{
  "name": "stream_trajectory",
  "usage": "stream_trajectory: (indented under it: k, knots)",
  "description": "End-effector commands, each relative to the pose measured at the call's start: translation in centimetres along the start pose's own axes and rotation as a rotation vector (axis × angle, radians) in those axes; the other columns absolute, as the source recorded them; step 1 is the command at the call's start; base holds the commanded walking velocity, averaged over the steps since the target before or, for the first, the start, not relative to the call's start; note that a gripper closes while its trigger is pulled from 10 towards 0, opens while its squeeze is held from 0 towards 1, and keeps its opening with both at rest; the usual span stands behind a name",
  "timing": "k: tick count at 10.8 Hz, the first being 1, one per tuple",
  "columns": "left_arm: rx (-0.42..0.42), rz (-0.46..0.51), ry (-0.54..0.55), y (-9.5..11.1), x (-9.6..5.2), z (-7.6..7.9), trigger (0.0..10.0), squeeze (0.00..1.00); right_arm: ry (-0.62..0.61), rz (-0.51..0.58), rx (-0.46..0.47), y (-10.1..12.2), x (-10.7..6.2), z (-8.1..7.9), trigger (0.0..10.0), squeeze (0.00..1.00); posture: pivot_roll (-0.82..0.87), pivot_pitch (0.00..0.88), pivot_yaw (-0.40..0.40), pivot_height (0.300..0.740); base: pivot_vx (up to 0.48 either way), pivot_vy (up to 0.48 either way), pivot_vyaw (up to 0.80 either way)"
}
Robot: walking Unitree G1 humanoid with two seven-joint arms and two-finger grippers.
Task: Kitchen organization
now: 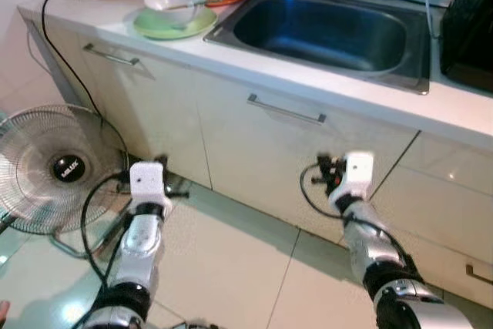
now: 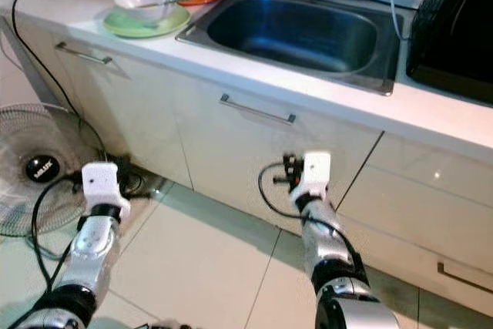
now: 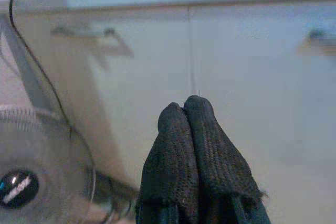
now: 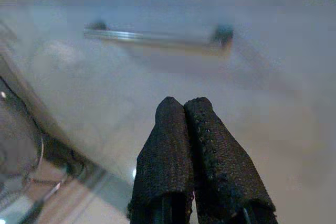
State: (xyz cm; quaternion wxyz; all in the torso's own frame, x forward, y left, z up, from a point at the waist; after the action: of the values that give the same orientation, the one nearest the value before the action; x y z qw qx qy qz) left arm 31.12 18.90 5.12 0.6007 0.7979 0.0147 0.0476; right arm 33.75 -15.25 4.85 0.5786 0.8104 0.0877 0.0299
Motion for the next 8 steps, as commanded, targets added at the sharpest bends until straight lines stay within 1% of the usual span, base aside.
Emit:
stream_trajectory:
  k: [1, 2, 3, 4, 5, 6, 8]
  knots:
    - [0.002, 0.054, 0.002, 1.2, 0.2, 0.0, 10.0, 0.0, 0.033, 0.074, -0.01, 1.3, 0.1, -0.4, 10.0, 0.0, 0.04, 0.033, 0.027, 0.74, 0.0, 0.0, 0.0]
    - [-0.002, 0.083, 0.01, 1.9, 0.3, -0.1, 10.0, 0.0, 0.048, 0.112, -0.02, 2.1, 0.2, -0.7, 10.0, 0.0, 0.04, 0.034, 0.027, 0.74, 0.0, 0.0, 0.0]
    - [0.0, 0.134, 0.02, 3.5, 1.1, -0.3, 10.0, 0.0, 0.064, 0.184, -0.022, 3.9, 0.7, -1.3, 10.0, 0.0, 0.04, 0.032, 0.028, 0.74, 0.0, 0.0, 0.0]
    - [-0.013, 0.169, 0.029, 4.8, 1.7, -0.4, 10.0, 0.0, 0.082, 0.232, -0.024, 5.3, 1.1, -1.9, 10.0, 0.0, 0.04, 0.03, 0.029, 0.74, 0.0, 0.0, 0.0]
    - [-0.04, 0.198, 0.043, 6.6, 2.8, -0.3, 10.0, 0.0, 0.128, 0.28, -0.028, 6.9, 1.9, -3.4, 10.0, 0.0, 0.03, 0.026, 0.031, 0.74, 0.0, 0.0, 0.0]
    - [-0.049, 0.212, 0.035, 7.4, 3.2, 0.2, 10.0, 0.0, 0.134, 0.296, -0.018, 7.5, 2.4, -4.1, 10.0, 0.0, 0.03, 0.022, 0.03, 0.74, 0.0, 0.0, 0.0]
    - [-0.052, 0.325, 0.025, 11.2, 3.7, 1.5, 10.0, 0.0, 0.191, 0.366, 0.001, 9.7, 3.2, -7.0, 10.0, 0.0, 0.04, 0.021, 0.026, 0.74, 0.0, 0.0, 0.0]
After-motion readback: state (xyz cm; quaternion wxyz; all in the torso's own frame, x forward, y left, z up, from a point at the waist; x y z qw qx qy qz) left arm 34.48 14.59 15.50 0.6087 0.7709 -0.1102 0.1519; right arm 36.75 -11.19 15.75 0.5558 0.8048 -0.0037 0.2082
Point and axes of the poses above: a point about 5 cm out from each wrist's last joint towards the gripper, its own x axis pointing out of the wrist towards the gripper, its own y axis along the axis of the wrist's last joint, z = x × y, the point moved 2 cm from there along x, pointing out of the wrist towards the gripper, and after that the axes turned 11 degrees about x, right-handed, at the moved point
